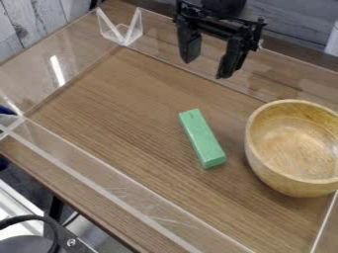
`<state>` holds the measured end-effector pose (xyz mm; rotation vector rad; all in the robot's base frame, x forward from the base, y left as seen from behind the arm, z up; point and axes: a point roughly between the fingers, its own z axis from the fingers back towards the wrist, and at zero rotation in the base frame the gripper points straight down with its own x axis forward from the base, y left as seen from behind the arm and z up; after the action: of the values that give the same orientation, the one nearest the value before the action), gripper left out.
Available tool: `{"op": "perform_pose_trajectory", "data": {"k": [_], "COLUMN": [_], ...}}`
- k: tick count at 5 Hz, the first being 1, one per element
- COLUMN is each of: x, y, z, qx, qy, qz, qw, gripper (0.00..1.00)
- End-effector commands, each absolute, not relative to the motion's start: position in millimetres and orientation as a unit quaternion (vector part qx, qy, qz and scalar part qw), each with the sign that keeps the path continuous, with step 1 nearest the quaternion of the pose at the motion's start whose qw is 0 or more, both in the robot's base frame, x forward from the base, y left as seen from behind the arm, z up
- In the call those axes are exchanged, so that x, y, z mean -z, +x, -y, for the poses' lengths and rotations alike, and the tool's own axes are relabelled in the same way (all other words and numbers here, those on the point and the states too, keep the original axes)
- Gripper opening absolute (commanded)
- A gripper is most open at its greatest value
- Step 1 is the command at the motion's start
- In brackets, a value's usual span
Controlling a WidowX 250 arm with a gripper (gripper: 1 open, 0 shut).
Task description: Put the green block in the brown bowl
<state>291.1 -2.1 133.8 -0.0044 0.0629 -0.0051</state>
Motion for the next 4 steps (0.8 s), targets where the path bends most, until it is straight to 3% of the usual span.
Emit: {"op": "perform_pose_trajectory", "data": {"k": [1,4], "x": [-121.3,-64.0], "y": [286,267], "z": [4,21], "qx": [-0.081,-0.041], "qy": [-0.002,-0.012], "qz": [-0.045,-0.152], "qw": [0.996,0.988], "gripper": [1.00,1.00]}}
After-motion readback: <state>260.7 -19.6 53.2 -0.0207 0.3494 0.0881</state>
